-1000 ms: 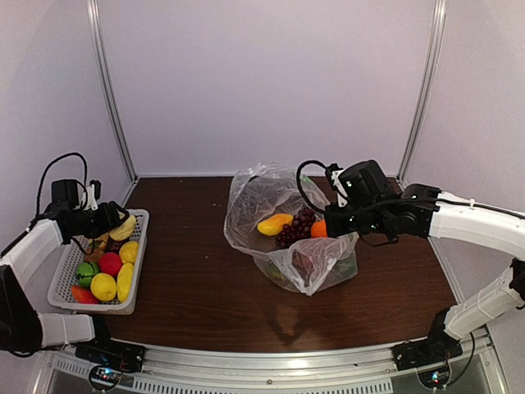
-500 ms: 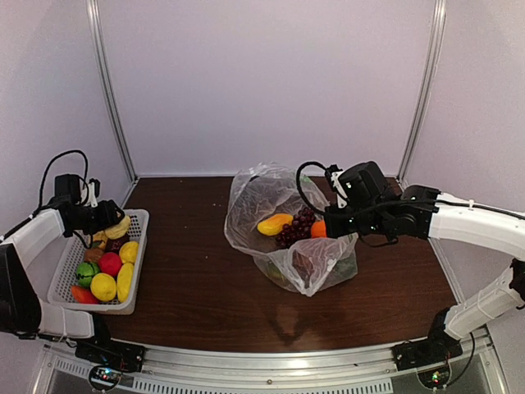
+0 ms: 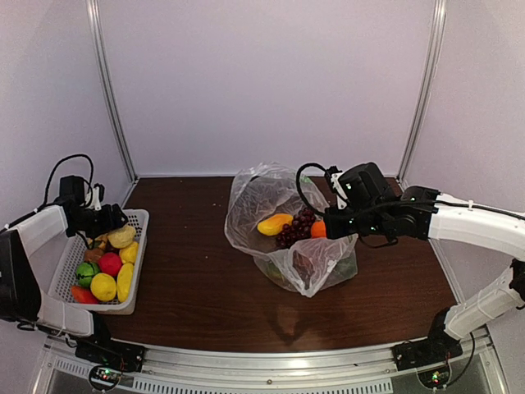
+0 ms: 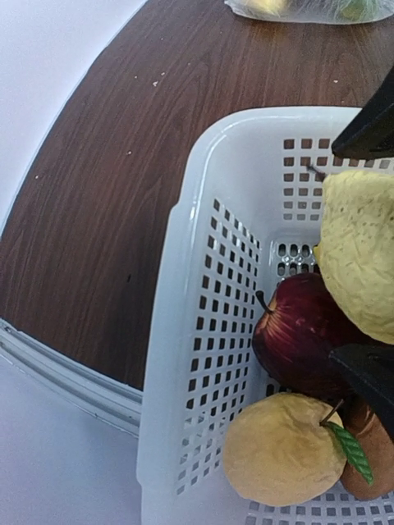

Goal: Untie the knot of the plastic bag and take out the fruit
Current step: Place the fake fruit in the bin, then reach into the gripper of the takeout bag.

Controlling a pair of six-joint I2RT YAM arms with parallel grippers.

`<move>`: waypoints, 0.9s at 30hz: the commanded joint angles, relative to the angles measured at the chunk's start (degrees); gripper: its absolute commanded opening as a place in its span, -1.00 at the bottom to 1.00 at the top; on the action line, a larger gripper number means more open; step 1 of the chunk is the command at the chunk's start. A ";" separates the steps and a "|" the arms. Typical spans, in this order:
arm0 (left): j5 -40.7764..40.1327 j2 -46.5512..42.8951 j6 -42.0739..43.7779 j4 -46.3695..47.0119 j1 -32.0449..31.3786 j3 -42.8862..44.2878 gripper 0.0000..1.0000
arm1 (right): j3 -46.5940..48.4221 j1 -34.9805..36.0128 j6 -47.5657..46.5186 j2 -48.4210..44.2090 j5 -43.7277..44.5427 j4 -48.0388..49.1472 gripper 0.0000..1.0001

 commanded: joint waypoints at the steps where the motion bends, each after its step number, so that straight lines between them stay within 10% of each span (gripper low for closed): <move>1: 0.40 -0.51 1.16 -0.10 0.48 1.59 0.63 | -0.95 -0.27 0.48 -1.39 0.19 0.61 -1.00; 22: -2.42 -10.73 2.27 2.16 0.02 -0.28 0.74 | -1.03 -0.23 0.55 -2.28 -0.10 0.44 -1.00; 27: -4.19 -14.79 2.14 -0.67 -9.97 1.21 0.69 | 0.00 -0.28 -0.21 -3.15 0.23 -0.79 -1.00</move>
